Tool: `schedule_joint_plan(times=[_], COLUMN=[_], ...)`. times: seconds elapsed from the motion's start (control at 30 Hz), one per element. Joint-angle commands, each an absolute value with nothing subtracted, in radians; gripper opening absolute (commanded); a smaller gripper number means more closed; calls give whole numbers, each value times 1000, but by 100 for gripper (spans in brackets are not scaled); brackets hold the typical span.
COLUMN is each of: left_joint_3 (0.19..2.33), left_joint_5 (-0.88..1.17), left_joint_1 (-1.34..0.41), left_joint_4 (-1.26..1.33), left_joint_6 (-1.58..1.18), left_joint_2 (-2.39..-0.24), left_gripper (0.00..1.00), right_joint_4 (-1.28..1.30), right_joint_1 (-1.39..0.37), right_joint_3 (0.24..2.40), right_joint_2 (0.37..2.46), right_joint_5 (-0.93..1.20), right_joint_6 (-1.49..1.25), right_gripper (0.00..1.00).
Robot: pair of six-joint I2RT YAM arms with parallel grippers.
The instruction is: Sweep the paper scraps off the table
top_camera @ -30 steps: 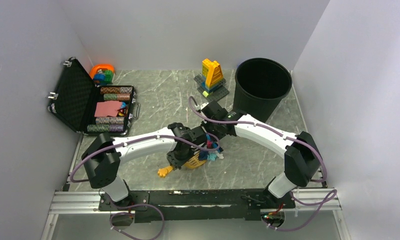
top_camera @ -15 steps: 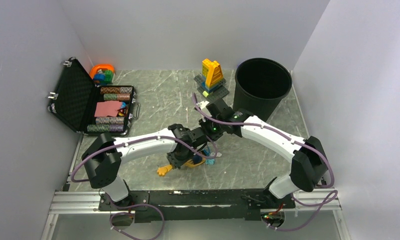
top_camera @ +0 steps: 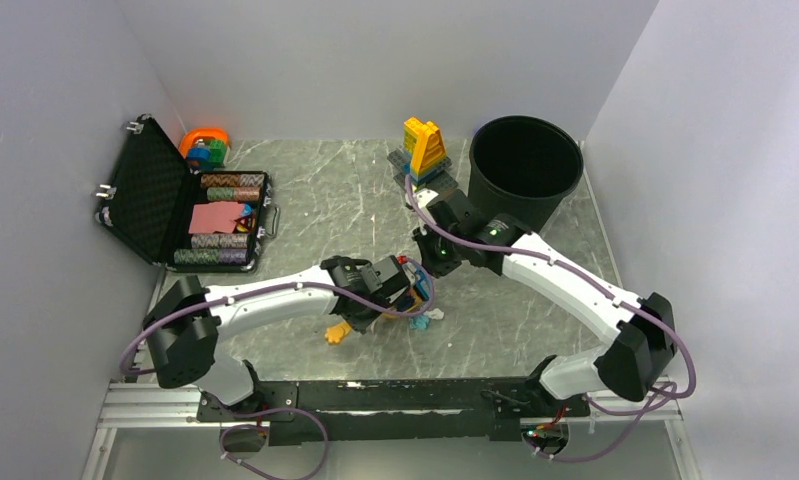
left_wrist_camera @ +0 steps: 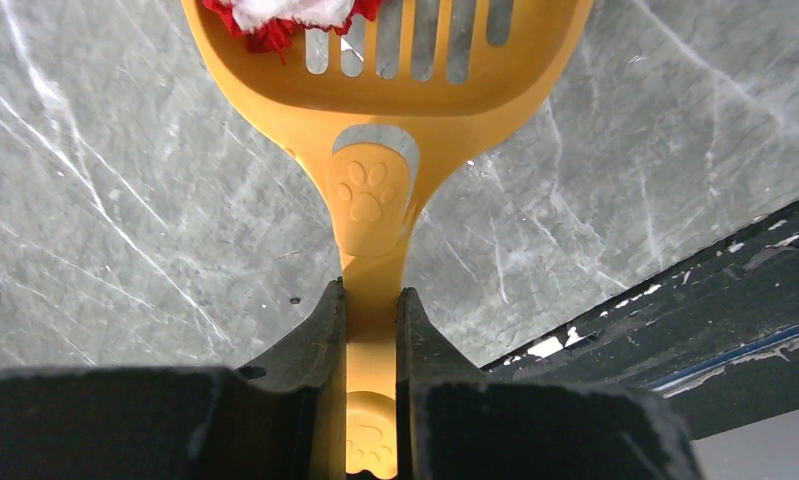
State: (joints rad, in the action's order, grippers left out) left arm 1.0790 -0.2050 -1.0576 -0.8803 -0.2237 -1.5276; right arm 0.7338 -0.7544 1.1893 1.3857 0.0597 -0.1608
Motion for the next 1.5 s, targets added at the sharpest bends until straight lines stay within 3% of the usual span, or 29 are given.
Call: schedule_joint_plan(times=[0.0, 0.57, 1.1, 1.33, 1.47], left_joint_3=[1081, 1167, 1291, 1484, 1629], left_joint_5=[-280, -244, -295, -295, -286], left_joint_1=[-1092, -1102, -1099, -1087, -1077], left_joint_4=[-814, -807, -841, -929, -1025], left_joint_6=[-241, -252, -224, -195, -182], left_joint_2=[-1456, -1420, -1442, -1500, -1553], left_gripper=[0, 0, 0, 0, 0], right_joint_4=[793, 903, 886, 943, 920], right_joint_1=[-750, -750, -650, -624, -623], right_joint_3=[1250, 1297, 1312, 1282, 1166], right_joint_2=[1324, 1220, 1019, 999, 953], right_joint_5=[19, -85, -445, -571, -526], right_joint_6=[-168, -201, -315, -396, -469], right_gripper=[0, 0, 0, 0, 0])
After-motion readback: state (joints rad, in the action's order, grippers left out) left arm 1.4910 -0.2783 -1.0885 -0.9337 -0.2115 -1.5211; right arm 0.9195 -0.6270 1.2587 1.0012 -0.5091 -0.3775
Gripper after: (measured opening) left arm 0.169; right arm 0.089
